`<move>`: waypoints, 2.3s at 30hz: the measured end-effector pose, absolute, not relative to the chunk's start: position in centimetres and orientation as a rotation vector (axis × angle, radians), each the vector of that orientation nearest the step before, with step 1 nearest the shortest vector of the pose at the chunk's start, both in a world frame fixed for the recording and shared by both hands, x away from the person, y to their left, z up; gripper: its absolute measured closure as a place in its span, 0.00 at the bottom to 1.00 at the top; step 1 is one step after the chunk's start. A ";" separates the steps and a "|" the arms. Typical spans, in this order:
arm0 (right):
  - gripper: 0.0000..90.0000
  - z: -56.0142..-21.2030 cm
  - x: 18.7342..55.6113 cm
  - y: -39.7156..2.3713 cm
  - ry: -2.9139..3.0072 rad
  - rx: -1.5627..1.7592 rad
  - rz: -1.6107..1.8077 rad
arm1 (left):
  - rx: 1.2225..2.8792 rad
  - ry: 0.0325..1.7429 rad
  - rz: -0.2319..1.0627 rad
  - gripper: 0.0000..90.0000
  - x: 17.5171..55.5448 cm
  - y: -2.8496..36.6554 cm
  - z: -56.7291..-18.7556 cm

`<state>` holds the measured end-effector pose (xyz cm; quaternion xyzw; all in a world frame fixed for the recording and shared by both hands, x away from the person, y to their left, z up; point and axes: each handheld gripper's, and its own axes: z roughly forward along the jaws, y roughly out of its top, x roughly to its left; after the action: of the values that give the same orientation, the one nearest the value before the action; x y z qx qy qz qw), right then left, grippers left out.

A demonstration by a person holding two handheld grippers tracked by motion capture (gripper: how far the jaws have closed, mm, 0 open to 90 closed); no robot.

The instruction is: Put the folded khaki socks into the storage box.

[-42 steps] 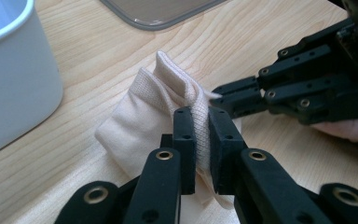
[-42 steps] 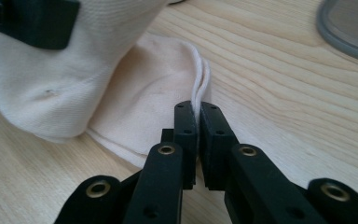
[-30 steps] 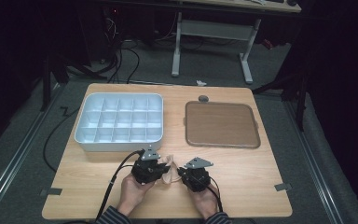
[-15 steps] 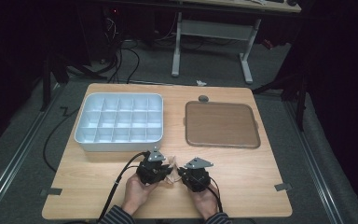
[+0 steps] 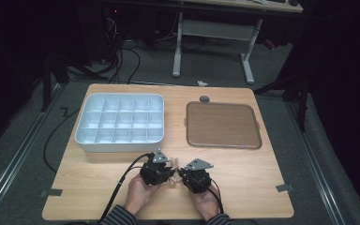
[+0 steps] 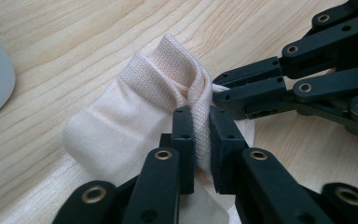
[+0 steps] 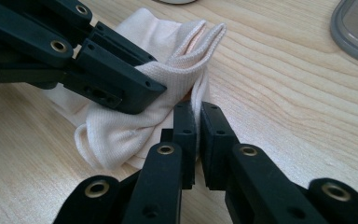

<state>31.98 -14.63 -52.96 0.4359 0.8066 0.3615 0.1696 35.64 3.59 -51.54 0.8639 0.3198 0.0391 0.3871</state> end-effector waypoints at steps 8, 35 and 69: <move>0.83 -52.8 32.0 -14.6 2.284 1.253 1.024 | 2.142 0.804 0.077 0.84 35.6 4.5 -51.6; 0.97 -48.6 28.6 -12.6 2.310 1.052 1.178 | 2.036 0.951 0.175 0.57 34.8 7.9 -51.4; 0.94 -52.6 31.1 -14.2 2.260 1.211 1.025 | 2.077 0.955 0.235 0.51 34.1 7.3 -53.1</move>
<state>31.10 -14.17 -52.63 0.4306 0.8038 0.3645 0.1889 34.10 7.35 -53.13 0.8247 0.3790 0.0934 0.4093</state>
